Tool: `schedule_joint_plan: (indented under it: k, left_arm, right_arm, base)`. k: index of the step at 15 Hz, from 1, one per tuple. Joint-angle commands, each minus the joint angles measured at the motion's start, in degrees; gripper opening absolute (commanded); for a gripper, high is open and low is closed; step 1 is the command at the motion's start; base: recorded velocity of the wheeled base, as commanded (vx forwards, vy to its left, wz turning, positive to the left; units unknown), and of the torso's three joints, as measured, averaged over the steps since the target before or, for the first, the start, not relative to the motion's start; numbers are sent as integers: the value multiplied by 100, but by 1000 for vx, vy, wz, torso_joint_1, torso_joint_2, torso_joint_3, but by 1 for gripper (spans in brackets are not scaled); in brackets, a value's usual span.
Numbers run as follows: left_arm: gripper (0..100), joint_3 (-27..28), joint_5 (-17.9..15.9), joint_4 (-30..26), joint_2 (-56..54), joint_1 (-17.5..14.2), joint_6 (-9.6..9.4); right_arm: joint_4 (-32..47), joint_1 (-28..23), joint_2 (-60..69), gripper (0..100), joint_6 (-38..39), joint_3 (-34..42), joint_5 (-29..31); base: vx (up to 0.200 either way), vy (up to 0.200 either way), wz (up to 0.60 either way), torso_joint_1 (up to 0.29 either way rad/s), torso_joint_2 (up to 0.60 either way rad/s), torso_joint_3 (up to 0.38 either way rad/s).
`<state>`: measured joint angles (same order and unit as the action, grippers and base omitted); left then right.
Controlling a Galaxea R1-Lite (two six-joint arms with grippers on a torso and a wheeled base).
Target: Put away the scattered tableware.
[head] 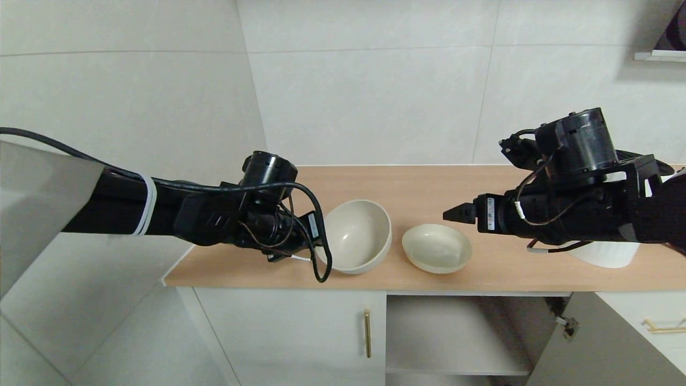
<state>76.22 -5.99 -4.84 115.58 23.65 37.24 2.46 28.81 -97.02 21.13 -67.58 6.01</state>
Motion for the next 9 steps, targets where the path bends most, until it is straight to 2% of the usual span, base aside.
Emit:
schedule_joint_plan:
  k: [1, 3, 4, 9]
  left_arm:
    - [0, -10, 1, 1, -88, -1, 2]
    - [0, -45, 1, -8, -185, -1, 2]
    - [0, -124, 1, -8, -378, -1, 2]
    - [0, -274, -34, -8, -800, -1, -6]
  right_arm:
    - [140, 2, -132, 100, 6, -132, 49]
    - [527, 2, -317, 100, 23, -352, 208]
    - [694, -7, -554, 100, 32, -484, 480]
    - [668, -138, -1345, 100, 41, -677, 1183]
  base:
    - [0, 0, 0, 0, 0, 0]
    - [0, 0, 0, 0, 0, 0]
    - [0, 0, 0, 0, 0, 0]
    - [0, 0, 0, 0, 0, 0]
